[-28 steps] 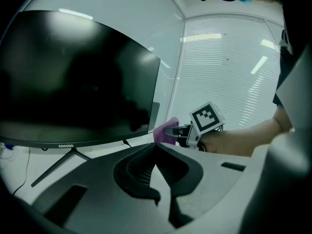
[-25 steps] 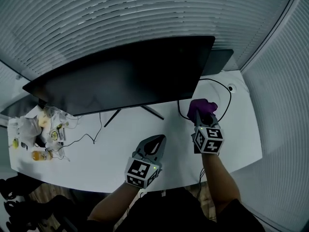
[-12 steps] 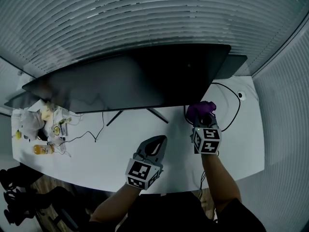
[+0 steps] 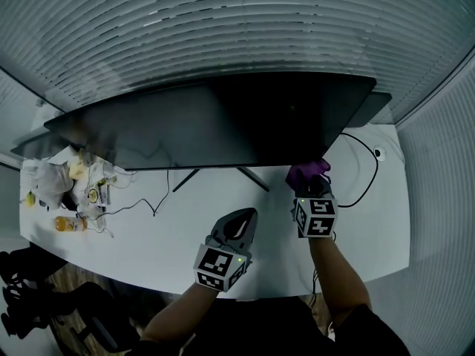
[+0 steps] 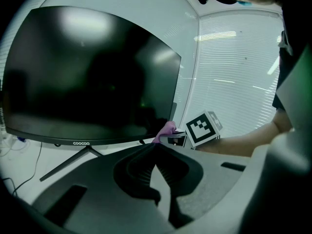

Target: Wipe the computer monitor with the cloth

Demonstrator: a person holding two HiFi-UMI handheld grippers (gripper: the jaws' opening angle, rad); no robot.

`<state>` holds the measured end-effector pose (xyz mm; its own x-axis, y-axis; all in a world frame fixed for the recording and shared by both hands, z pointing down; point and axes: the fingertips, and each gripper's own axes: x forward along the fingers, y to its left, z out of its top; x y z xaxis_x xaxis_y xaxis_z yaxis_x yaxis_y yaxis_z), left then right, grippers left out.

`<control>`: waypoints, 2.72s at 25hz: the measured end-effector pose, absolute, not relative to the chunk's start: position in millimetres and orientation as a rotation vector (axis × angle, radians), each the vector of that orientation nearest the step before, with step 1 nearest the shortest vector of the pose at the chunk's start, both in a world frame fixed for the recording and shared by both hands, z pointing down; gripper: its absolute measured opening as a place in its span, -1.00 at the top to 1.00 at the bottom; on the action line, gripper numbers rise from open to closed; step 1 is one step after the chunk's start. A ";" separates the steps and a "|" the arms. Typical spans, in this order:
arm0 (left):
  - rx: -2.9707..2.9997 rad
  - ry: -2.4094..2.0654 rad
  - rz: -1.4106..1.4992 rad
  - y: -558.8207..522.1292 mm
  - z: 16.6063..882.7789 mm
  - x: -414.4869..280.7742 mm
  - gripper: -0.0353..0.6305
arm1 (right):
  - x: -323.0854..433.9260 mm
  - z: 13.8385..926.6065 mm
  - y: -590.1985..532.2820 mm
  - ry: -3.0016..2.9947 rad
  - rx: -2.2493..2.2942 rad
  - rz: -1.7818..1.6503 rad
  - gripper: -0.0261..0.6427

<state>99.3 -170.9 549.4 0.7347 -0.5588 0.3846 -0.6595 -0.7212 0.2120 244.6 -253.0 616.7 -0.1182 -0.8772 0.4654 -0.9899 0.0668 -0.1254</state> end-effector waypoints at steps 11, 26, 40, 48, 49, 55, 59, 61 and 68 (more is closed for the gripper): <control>2.606 -0.952 0.354 -175.1 539.6 22.5 0.88 | 172.4 606.4 -263.1 -2.057 1.867 0.572 0.74; 2.511 -1.082 0.308 -194.2 538.4 -116.3 0.88 | 18.3 595.5 -303.4 -2.134 1.717 0.548 0.74; 2.425 -1.215 0.295 -186.6 542.6 -226.8 0.88 | -126.2 589.5 -327.9 -2.260 1.570 0.521 0.74; 2.389 -1.302 0.295 -180.0 541.6 -297.8 0.88 | -211.8 587.6 -340.4 -2.327 1.507 0.510 0.74; 2.384 -1.312 0.296 -180.4 540.8 -306.8 0.88 | -221.7 587.4 -342.0 -2.334 1.502 0.513 0.74; 2.363 -1.332 0.301 -178.8 546.0 -352.0 0.88 | -272.8 588.7 -350.0 -2.359 1.489 0.537 0.74; 2.358 -1.333 0.302 -180.2 546.4 -372.0 0.88 | -294.5 586.6 -353.0 -2.364 1.490 0.546 0.74; 2.363 -1.329 0.298 -181.8 545.9 -378.0 0.88 | -300.0 586.0 -353.8 -2.363 1.498 0.549 0.74; 2.395 -1.302 0.281 -184.1 542.8 -385.2 0.88 | -301.6 584.4 -353.9 -2.347 1.539 0.571 0.74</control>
